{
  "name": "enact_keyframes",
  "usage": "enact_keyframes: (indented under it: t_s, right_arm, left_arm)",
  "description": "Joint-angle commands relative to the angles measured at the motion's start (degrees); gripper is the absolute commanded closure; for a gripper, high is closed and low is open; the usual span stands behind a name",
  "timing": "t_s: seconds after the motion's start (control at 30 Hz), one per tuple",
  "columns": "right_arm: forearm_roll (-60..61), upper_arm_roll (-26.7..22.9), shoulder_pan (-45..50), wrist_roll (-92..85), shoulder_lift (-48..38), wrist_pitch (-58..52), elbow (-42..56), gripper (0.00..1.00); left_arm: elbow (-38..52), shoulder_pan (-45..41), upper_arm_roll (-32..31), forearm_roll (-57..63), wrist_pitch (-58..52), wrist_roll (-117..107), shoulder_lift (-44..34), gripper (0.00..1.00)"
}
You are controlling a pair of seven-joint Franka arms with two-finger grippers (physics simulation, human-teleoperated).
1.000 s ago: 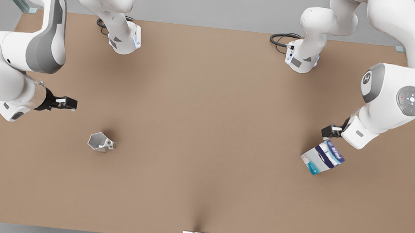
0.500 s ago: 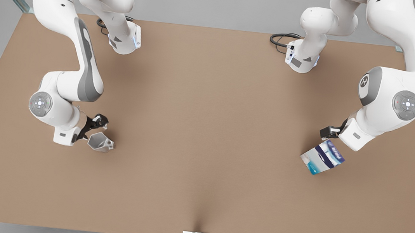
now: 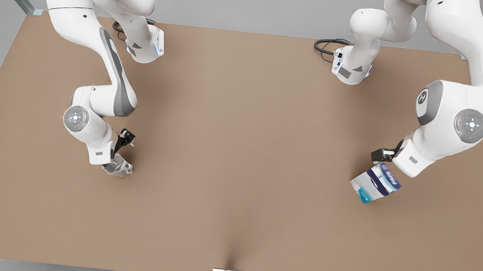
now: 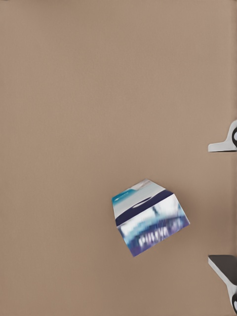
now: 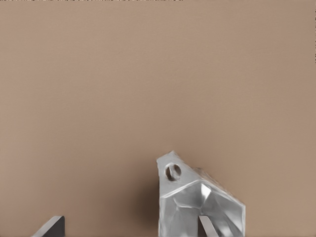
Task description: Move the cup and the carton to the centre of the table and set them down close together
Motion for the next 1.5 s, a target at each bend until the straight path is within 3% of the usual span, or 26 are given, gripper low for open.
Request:
enact_keyframes:
  t_s: [0.0, 0.23, 0.8, 0.87, 0.93, 1.0, 1.07, 1.47]
  right_arm:
    - [0.0, 0.01, -0.01, 0.01, 0.11, 0.17, 0.0, 0.01]
    - [-8.96, -0.87, -0.19, 5.9, 1.52, 0.87, -1.23, 0.01]
    - [-9.84, -1.66, -0.72, 5.72, 6.53, 7.99, -2.9, 0.01]
    - [-9.84, -1.57, -0.8, 5.72, 6.7, 8.16, -2.81, 0.1]
    - [-9.93, -1.48, -0.72, 5.72, 6.88, 8.34, -2.72, 0.12]
    - [-10.02, -1.48, -0.63, 5.72, 6.97, 8.25, -2.72, 0.34]
    - [-10.02, -1.4, -0.54, 5.72, 7.06, 8.25, -2.55, 0.79]
    - [-10.02, -1.48, -0.8, 5.72, 7.85, 8.25, -1.58, 0.79]
  left_arm:
    - [0.0, 0.0, 0.0, 0.0, 0.0, 0.0, 0.0, 0.0]
    - [0.0, 0.0, 0.0, 0.0, 0.0, 0.0, 0.08, 0.0]
    - [0.09, 0.0, 0.0, 0.09, -2.2, -0.09, -1.5, 0.0]
    - [0.35, 0.0, 0.09, 0.0, -2.29, -0.09, -1.59, 0.0]
    - [0.44, 0.0, 0.53, 0.0, -2.37, 0.0, -1.67, 0.0]
    - [0.44, 0.0, 0.61, 0.0, -2.37, -0.09, -1.5, 0.0]
    - [0.44, 0.0, 0.61, 0.0, -2.37, 0.0, -1.32, 0.0]
    - [0.44, 0.0, 0.88, 0.0, -2.37, 0.0, -0.71, 0.0]
